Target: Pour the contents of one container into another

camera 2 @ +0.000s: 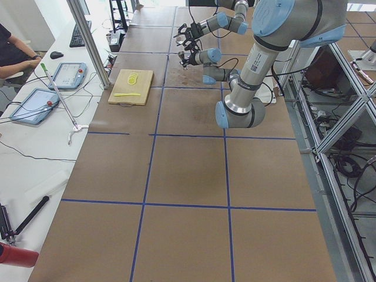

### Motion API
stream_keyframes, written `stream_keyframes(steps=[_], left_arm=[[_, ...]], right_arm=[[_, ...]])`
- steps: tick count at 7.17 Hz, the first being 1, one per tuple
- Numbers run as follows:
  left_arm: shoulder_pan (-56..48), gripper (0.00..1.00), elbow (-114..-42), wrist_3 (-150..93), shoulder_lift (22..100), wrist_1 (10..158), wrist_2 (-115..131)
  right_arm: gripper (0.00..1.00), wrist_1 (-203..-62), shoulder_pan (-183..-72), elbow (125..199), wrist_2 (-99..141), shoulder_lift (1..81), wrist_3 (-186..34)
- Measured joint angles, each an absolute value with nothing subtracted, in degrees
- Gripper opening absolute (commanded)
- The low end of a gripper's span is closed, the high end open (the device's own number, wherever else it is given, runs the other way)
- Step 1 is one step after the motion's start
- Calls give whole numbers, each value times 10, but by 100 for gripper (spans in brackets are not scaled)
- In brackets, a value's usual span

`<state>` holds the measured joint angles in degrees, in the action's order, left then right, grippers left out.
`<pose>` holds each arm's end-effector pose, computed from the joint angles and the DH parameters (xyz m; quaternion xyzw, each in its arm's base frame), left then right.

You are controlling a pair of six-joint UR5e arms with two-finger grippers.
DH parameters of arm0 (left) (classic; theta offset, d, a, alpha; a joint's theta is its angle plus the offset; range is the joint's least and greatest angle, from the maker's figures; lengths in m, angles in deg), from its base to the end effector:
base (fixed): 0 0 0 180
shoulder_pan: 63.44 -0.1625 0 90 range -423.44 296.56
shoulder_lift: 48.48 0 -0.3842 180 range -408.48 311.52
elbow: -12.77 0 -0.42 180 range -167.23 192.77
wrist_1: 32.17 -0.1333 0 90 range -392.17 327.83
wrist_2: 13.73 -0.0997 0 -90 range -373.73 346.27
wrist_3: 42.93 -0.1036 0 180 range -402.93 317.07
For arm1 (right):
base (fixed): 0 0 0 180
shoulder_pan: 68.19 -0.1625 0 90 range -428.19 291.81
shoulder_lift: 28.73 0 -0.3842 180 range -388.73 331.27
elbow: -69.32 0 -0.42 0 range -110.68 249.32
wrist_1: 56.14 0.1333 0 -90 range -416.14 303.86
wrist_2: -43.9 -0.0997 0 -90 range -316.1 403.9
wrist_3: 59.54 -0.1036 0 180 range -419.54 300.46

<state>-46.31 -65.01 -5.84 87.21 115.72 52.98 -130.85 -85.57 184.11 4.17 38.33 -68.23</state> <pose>0.6349 -0.3780 0.0973 0.5176 0.4929 0.0728 0.6956 -0.4484 -0.3635 0.1467 0.5949 -0.0335 -0.2203 0.7723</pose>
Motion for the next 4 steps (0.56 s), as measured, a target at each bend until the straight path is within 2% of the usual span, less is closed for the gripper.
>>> stream_keyframes(steps=[4], left_arm=[[-463,0,-650,-58,872,1157,530]], right_arm=[[0,-1309,-854,1841,58,380,-630]])
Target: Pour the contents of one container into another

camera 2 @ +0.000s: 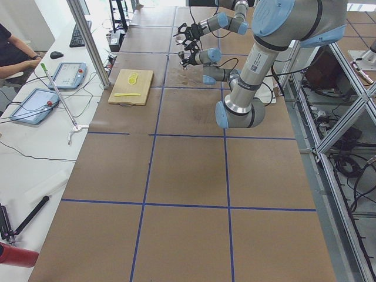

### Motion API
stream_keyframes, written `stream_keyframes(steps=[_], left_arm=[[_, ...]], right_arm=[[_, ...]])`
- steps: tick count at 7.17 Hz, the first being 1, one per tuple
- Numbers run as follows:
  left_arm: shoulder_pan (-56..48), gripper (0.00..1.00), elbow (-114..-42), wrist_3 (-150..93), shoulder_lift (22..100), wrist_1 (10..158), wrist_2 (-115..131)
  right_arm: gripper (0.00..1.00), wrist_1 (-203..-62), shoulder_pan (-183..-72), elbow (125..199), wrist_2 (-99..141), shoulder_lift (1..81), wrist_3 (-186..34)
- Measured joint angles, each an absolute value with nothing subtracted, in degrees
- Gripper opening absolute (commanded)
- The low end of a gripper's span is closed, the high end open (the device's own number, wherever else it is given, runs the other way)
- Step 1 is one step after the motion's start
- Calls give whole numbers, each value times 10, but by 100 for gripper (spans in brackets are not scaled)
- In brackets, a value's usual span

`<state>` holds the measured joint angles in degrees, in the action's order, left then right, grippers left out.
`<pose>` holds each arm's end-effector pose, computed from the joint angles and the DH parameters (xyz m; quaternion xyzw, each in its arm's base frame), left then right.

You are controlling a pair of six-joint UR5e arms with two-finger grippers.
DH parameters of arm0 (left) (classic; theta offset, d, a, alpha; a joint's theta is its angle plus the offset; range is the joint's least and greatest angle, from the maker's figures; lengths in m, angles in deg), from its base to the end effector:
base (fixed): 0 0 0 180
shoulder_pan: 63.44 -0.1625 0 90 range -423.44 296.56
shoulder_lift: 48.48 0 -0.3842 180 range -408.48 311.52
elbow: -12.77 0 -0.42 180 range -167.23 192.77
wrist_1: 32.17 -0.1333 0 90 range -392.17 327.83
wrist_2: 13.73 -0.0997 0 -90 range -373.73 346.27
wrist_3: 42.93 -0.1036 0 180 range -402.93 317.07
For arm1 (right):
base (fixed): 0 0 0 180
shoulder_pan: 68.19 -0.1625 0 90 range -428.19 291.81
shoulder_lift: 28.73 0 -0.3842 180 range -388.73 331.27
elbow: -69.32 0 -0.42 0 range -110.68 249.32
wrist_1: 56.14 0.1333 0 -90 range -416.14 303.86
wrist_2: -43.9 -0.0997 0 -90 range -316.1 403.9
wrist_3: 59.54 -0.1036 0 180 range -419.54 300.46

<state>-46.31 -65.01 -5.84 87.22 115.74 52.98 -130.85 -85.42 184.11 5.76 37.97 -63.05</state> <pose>0.6348 -0.3780 0.0972 0.5177 0.4931 0.0727 0.6954 -0.4468 -0.3634 0.1423 0.6014 0.0009 -0.2459 0.7602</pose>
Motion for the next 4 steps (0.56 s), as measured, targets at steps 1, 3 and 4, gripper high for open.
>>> stream_keyframes(steps=[1,3,4], left_arm=[[-463,0,-650,-58,872,1157,530],[-463,0,-650,-58,872,1158,530],[-463,0,-650,-58,872,1158,530]], right_arm=[[0,-1309,-854,1840,60,379,-622],[0,-1332,-854,1840,71,368,-617],[0,-1352,-853,1840,79,361,-617]])
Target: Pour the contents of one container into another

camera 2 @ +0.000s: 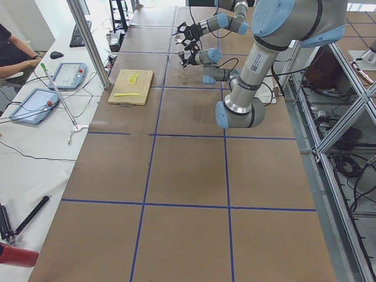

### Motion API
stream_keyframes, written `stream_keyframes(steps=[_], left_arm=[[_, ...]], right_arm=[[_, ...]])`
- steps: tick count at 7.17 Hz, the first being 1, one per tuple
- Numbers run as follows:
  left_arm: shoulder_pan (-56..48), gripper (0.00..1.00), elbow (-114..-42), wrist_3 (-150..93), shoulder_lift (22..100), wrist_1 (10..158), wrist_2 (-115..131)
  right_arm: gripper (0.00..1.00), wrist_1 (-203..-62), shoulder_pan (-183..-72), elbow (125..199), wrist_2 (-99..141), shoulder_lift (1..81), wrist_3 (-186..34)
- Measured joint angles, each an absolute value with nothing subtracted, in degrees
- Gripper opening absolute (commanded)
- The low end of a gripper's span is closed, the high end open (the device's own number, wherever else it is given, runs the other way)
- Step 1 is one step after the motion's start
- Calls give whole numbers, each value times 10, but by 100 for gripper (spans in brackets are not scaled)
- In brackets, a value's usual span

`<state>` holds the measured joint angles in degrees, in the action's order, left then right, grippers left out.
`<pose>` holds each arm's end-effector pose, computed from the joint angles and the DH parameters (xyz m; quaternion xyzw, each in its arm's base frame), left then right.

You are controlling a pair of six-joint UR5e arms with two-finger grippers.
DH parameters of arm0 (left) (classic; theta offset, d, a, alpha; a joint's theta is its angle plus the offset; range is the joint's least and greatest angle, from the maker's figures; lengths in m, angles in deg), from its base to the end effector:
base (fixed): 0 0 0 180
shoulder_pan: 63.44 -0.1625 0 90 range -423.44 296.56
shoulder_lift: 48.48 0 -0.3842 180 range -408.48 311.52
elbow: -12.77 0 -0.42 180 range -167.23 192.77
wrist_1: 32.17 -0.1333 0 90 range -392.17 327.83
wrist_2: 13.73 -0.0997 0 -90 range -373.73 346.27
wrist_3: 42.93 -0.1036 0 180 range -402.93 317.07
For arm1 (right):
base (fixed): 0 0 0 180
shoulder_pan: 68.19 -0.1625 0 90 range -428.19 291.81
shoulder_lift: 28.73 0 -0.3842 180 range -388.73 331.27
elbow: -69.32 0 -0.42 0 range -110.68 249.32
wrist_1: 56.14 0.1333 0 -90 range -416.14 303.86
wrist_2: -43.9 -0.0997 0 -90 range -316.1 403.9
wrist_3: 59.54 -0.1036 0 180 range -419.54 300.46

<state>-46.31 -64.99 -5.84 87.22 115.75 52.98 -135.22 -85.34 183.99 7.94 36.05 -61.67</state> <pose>0.6349 -0.3780 0.0973 0.5177 0.4930 0.0727 0.6955 -0.4482 -0.3656 0.1315 0.5962 0.0365 -0.2571 0.7597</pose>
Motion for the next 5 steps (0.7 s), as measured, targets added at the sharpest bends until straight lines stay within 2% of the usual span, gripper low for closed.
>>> stream_keyframes(steps=[5], left_arm=[[-463,0,-650,-58,872,1157,530]], right_arm=[[0,-1374,-852,1839,96,354,-601]])
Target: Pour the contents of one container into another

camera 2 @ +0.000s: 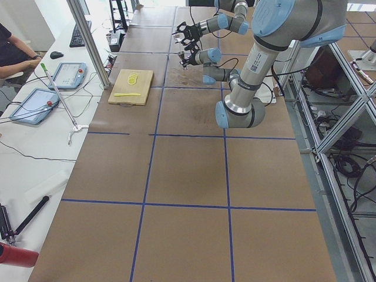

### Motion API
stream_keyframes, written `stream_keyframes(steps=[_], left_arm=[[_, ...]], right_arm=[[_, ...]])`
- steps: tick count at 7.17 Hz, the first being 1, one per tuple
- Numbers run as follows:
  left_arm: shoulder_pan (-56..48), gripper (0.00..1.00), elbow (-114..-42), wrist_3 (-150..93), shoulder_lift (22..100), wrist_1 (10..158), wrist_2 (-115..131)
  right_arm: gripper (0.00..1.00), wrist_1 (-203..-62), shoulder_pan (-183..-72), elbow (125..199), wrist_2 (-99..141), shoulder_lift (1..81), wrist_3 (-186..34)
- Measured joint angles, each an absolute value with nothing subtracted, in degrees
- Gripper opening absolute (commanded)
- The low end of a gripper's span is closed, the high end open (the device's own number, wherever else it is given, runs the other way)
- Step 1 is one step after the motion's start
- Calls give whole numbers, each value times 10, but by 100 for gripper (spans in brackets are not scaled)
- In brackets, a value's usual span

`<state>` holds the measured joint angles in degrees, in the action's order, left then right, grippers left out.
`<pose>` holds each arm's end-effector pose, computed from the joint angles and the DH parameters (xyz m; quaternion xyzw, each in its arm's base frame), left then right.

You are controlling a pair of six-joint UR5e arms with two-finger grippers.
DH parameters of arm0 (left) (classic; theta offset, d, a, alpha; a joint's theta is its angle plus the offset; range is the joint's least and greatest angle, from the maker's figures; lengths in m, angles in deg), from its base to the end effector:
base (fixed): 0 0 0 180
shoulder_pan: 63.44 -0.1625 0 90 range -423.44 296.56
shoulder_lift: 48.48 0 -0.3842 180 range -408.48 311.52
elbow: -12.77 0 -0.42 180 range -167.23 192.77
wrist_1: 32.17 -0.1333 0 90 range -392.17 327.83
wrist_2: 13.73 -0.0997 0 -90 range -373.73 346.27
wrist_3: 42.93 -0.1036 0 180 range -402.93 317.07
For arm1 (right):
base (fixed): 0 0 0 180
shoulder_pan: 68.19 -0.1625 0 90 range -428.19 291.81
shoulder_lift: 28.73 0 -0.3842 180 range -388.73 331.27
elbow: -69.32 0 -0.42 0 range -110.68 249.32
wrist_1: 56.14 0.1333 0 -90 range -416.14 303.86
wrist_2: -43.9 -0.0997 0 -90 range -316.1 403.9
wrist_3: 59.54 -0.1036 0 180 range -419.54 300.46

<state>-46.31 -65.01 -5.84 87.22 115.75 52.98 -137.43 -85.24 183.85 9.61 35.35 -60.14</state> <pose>0.6348 -0.3780 0.0971 0.5177 0.4932 0.0727 0.6953 -0.4488 -0.3666 0.1285 0.5929 0.0642 -0.2677 0.7568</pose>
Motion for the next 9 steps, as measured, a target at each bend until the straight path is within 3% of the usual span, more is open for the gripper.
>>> stream_keyframes(steps=[9], left_arm=[[-463,0,-652,-58,869,1168,529]], right_arm=[[0,-1366,-852,1841,94,351,-613]])
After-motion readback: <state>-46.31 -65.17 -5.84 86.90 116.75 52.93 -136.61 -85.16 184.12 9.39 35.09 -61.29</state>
